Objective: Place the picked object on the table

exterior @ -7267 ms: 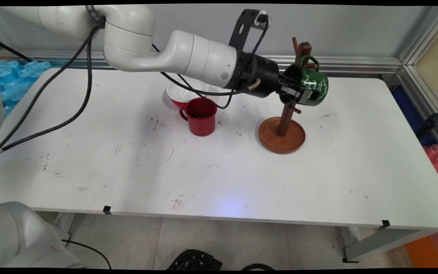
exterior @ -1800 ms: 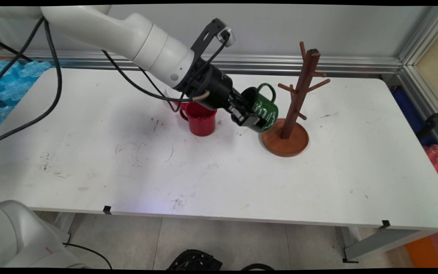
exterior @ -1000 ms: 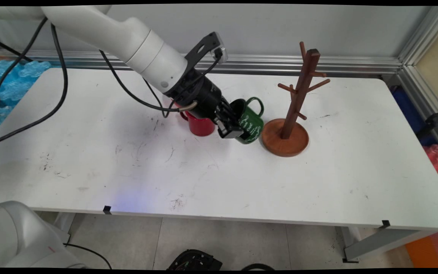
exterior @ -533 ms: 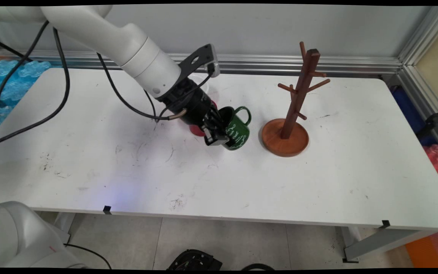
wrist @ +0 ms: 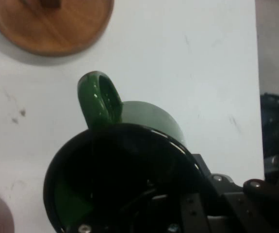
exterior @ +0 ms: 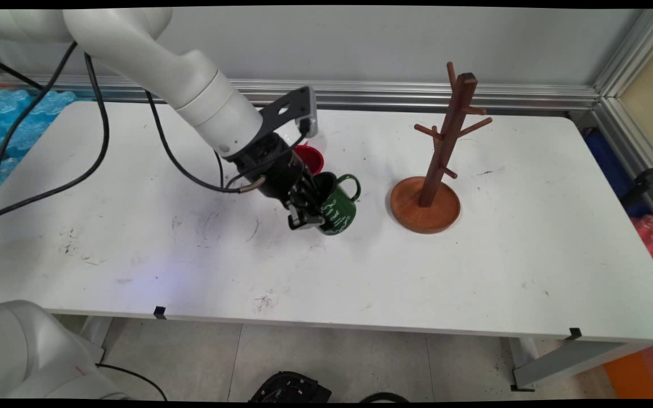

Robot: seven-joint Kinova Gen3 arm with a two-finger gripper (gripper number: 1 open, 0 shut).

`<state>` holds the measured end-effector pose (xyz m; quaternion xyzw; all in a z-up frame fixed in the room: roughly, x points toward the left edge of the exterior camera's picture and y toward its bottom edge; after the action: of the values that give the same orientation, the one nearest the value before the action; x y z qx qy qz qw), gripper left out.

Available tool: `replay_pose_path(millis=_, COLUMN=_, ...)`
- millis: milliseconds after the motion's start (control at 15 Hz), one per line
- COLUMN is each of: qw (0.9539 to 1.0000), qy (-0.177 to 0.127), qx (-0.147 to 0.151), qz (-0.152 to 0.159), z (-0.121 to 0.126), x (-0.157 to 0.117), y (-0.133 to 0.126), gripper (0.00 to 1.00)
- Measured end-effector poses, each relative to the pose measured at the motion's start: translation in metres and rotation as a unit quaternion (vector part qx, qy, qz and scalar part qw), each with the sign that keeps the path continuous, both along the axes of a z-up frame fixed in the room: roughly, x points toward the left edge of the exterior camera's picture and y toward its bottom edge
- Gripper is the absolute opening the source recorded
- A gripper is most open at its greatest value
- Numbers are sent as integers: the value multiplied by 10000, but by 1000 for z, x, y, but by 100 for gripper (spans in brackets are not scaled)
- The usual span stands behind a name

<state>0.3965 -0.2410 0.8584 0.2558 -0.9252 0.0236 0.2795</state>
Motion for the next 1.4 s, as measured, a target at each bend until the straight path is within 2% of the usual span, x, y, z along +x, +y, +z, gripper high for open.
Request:
replay_pose_path(millis=733, qw=9978, qy=-432, qx=1, qz=-502, z=-19, x=5, y=5, gripper=0)
replay_pose_path(millis=1400, qw=9951, qy=-653, qx=-90, qz=-732, z=-30, x=6, y=0, gripper=0)
